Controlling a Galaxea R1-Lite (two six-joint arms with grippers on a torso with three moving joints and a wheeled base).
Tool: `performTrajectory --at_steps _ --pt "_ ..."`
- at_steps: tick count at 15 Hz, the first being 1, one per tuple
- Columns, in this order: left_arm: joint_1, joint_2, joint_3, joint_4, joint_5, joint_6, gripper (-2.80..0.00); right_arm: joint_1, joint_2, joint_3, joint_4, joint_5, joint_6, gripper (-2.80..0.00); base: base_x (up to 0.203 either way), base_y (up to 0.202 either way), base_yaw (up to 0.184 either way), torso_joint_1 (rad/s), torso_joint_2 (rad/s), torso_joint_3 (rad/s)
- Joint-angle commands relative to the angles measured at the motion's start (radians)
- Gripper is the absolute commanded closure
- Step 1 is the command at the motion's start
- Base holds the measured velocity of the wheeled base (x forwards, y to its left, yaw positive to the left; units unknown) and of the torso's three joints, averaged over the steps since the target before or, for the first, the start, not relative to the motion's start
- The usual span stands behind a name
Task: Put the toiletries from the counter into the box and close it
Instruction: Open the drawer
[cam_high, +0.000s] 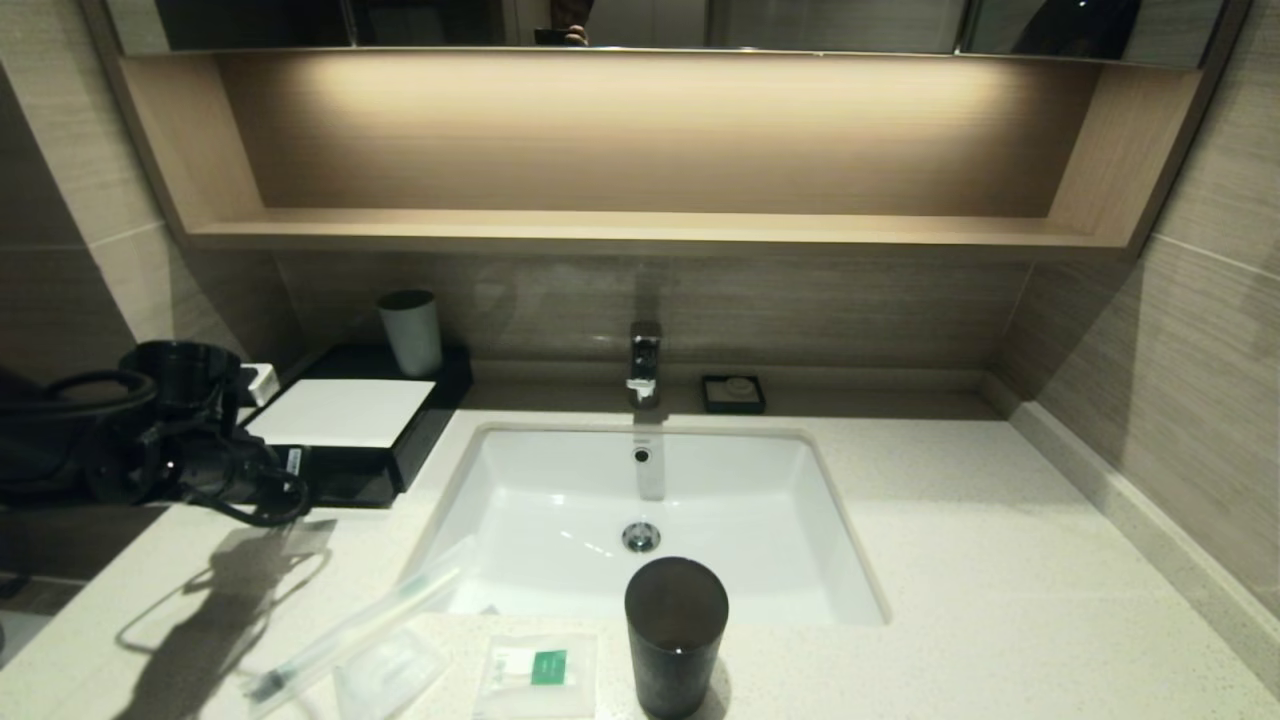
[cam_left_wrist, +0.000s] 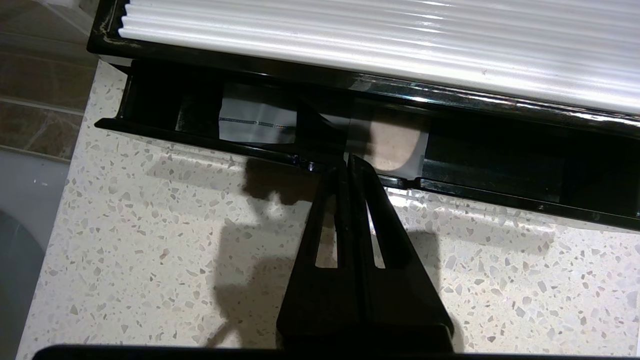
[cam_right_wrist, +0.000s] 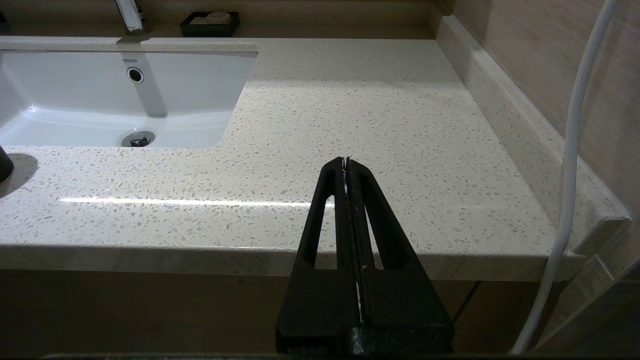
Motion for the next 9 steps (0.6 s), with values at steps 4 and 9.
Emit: performTrajectory --at_steps 4,9 --pt "0.000 0.011 -0.001 -0.005 0.001 -0.001 0.00 0.000 0.000 0.001 0.000 0.000 0.000 0.00 0.000 0.000 0.000 0.000 0.00 0.000" --pt "0.000 0.035 -0.009 -0.023 -0.001 -0.004 0.00 0.000 0.000 0.002 0.000 -0.001 0.000 0.00 0.000 0.000 0.000 0.000 0.00 0.000"
